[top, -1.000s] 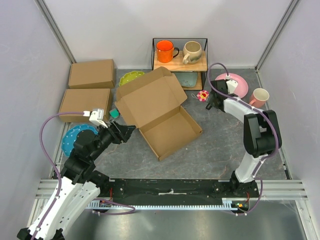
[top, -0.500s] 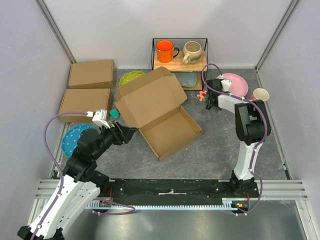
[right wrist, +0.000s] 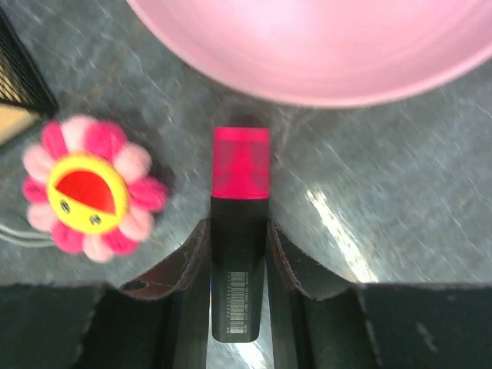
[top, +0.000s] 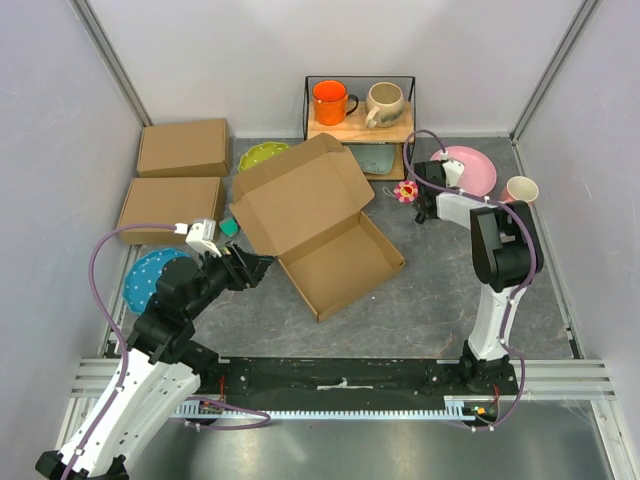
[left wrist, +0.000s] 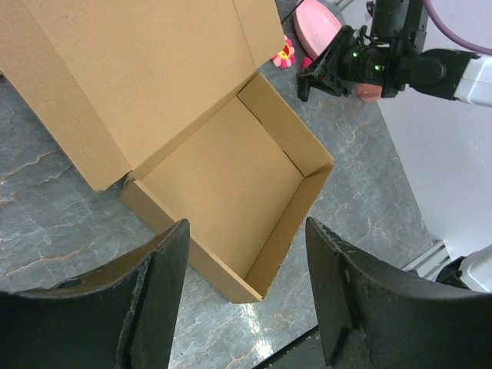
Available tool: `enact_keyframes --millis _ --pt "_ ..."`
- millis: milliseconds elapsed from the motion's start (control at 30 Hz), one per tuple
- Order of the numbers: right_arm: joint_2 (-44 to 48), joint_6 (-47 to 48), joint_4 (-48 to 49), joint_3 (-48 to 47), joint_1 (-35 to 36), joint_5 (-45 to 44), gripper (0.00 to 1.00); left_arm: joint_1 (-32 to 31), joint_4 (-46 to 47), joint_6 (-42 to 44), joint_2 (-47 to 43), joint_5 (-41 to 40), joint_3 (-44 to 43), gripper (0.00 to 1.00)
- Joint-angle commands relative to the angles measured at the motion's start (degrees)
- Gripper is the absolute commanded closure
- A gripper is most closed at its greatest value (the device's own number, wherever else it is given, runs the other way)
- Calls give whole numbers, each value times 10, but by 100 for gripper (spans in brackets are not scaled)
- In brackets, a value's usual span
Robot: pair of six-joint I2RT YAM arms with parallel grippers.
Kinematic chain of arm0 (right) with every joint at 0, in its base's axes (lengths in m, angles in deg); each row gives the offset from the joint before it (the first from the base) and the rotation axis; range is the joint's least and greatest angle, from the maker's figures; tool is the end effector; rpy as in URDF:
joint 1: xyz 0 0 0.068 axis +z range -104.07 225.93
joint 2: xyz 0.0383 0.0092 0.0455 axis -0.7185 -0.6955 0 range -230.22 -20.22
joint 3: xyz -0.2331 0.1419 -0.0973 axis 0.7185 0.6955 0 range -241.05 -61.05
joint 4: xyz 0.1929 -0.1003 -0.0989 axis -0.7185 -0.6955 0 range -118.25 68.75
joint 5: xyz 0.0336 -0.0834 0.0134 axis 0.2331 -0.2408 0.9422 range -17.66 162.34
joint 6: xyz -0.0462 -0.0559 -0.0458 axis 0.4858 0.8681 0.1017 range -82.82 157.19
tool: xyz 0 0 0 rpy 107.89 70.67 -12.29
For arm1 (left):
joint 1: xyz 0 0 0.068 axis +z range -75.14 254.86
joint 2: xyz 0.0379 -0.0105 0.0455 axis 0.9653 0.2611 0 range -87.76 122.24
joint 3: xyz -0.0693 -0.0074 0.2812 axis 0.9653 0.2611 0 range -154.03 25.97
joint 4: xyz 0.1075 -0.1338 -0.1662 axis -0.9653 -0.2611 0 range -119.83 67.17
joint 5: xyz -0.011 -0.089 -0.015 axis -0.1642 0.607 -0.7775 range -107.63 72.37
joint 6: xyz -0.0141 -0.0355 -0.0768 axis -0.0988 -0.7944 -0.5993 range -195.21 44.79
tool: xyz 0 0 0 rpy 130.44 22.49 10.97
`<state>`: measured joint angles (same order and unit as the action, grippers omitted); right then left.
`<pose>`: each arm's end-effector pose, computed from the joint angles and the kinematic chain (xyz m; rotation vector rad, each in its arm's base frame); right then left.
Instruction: Fold the paper box
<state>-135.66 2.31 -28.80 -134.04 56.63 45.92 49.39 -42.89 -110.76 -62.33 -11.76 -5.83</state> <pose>0.4341 0.0478 0.1545 0.6811 2.2318 -0.1754 0.1083 -0.0602 0.2832 -0.0901 1.8895 -0.8373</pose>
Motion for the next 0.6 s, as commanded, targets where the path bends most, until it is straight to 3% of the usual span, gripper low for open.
enact_keyframes --millis 0,167,333,400,567 --pt "88 -15 0 52 6 1 78 1 12 0 -4 2 -2 32" --pt "256 -28 -2 100 55 0 78 2 13 0 -5 1 -10 32" --pt "368 -20 -13 139 173 1 78 1 14 -3 -14 -2 -12 32" --pt "372 -14 -34 145 236 4 79 1 11 -6 -19 -6 -8 32" --pt "364 -24 -30 192 317 3 80 2 0 -14 -30 -12 1 32"
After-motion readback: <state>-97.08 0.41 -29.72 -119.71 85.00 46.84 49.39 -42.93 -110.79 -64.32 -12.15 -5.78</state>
